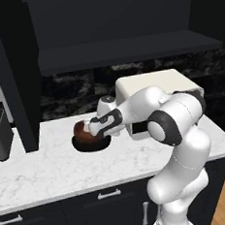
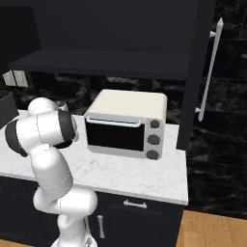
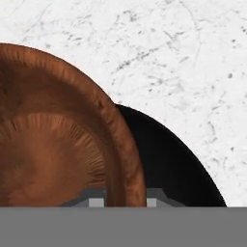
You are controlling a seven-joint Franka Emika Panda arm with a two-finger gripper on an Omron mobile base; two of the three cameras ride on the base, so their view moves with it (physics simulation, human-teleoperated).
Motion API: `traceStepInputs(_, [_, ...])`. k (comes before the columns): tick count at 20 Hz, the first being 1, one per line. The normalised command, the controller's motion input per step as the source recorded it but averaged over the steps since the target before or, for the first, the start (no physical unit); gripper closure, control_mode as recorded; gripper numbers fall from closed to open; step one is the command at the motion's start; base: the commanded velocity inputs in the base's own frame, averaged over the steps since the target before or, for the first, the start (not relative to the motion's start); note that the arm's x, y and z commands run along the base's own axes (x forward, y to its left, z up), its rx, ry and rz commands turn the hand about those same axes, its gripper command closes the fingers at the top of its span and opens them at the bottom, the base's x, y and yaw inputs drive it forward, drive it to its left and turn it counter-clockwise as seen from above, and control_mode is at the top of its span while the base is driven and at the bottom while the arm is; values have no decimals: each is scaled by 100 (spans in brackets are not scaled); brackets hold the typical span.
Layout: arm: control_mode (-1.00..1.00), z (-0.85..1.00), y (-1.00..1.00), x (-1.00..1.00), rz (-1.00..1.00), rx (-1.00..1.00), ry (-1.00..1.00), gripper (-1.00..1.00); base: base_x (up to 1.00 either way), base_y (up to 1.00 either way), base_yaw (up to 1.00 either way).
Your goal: Pick up the bowls on the counter and stack them on top of one another in the open cabinet. Place the smaller bowl on top of the larger bowl.
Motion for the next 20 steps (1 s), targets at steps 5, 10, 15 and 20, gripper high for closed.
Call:
traceStepInputs(5, [-100, -6, 5, -58, 0, -2, 1, 100, 0, 0, 0])
traceStepInputs(10, [-100, 0, 0, -68, 0, 0, 0, 100, 0, 0, 0])
traceStepInputs(15, [-100, -3, -13, -28, 0, 0, 1, 100, 0, 0, 0])
traceStepInputs(20, [-100, -11, -17, 1, 0, 0, 3, 100, 0, 0, 0])
